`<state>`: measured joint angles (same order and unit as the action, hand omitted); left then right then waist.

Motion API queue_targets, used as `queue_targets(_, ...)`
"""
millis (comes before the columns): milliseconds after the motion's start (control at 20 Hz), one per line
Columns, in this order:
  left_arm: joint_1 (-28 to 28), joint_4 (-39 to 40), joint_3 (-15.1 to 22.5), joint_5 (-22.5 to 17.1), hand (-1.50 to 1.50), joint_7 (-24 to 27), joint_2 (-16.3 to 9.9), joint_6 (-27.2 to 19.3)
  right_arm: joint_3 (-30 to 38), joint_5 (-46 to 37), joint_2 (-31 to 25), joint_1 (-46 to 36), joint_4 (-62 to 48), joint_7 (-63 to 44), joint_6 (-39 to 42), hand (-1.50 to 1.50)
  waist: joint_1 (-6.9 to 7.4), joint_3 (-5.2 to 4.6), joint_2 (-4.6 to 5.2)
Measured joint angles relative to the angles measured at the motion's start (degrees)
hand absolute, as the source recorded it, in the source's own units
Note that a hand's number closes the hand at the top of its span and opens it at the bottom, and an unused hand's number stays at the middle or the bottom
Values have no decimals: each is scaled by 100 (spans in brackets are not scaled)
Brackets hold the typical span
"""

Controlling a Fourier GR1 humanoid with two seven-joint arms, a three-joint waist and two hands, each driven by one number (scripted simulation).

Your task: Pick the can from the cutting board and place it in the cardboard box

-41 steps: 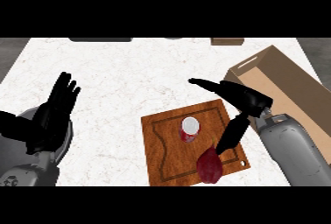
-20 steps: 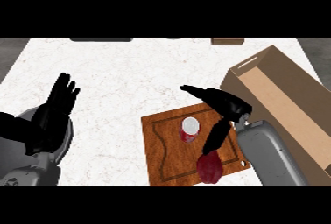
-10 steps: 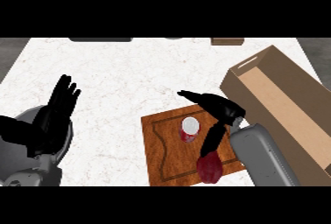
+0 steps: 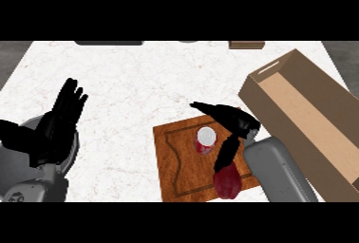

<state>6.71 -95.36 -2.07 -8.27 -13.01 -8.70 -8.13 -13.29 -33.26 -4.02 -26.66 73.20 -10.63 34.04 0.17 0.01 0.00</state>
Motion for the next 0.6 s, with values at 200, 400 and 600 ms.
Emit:
queue_targets(200, -78, 85, -128, -29, 0, 122, 2, 128, -1, -175, 41, 64, -132, 182, -74, -150, 1, 0, -1)
queue_targets(400, -48, 108, -227, -64, 0, 127, -16, 260, 3, -353, 156, 8, -364, 354, -204, -150, 2, -1, 1)
queue_targets(600, -71, 131, -254, -10, 0, 151, 44, 284, -48, -535, 198, 174, -315, 501, -278, 150, -1, 0, 1)
